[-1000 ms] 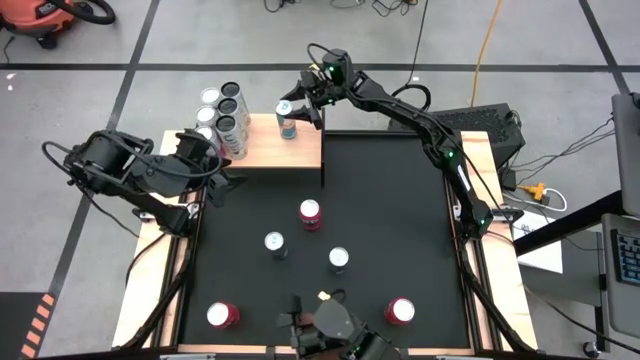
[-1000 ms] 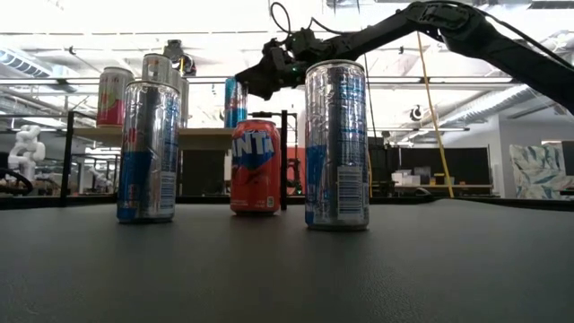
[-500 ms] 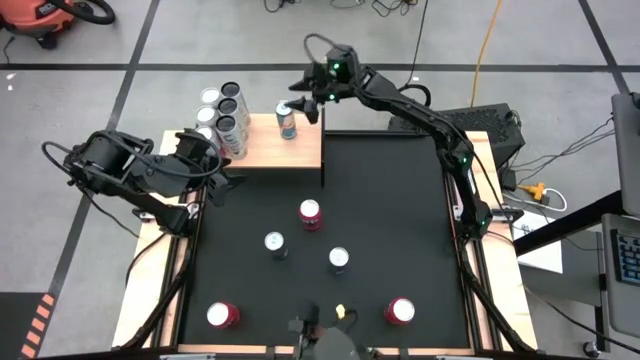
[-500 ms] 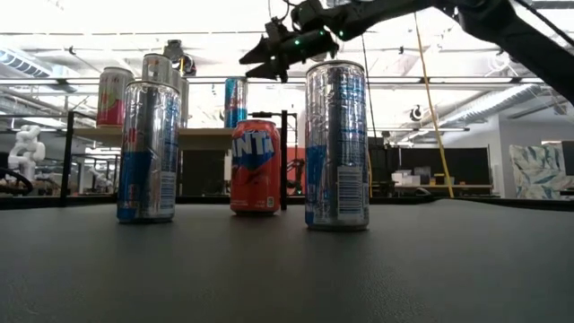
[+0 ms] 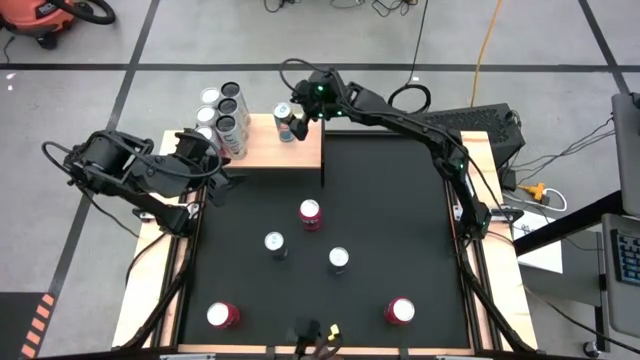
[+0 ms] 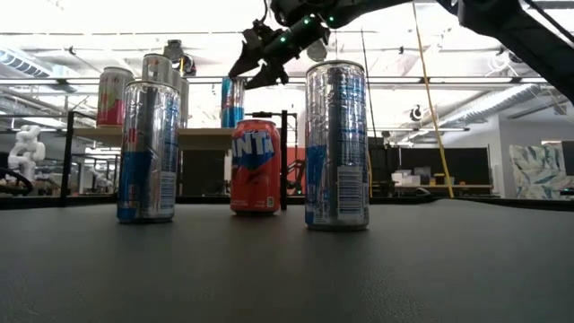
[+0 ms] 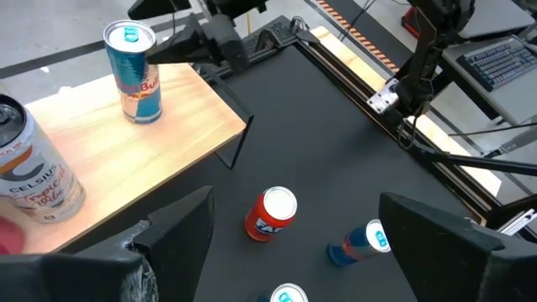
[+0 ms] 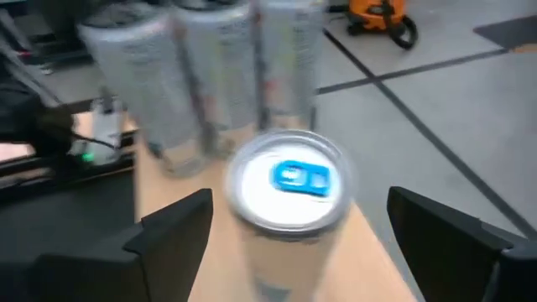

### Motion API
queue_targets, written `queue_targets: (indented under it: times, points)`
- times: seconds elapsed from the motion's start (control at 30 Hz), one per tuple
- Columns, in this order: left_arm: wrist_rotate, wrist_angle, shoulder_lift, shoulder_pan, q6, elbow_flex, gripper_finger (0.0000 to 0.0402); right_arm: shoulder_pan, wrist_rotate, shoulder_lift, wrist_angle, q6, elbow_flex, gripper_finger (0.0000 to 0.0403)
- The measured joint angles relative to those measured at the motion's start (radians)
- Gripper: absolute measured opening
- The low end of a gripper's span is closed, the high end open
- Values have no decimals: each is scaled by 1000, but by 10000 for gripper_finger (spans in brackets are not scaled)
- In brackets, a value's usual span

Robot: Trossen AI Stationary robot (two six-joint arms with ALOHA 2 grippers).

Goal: Place canned beverage on shelf
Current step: Put the top right blue soda can on the shelf

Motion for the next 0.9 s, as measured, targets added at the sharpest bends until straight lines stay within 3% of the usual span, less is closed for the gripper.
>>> queue_targets:
  times: [0.27, 0.43, 0.8, 0.9]
  points:
    - [2, 0, 0, 0, 3, 0, 338, -17, -101, 40, 28, 43, 0, 312]
    - [4, 0, 0, 0, 0, 0, 338, -17, -109, 56, 64, 50, -1, 294]
    - [10, 0, 0, 0, -6, 0, 338, -35, -115, 56, 110, 3, -1, 195]
    - [10, 0, 0, 0, -6, 0, 338, -45, -165, 57, 139, -29, -1, 185]
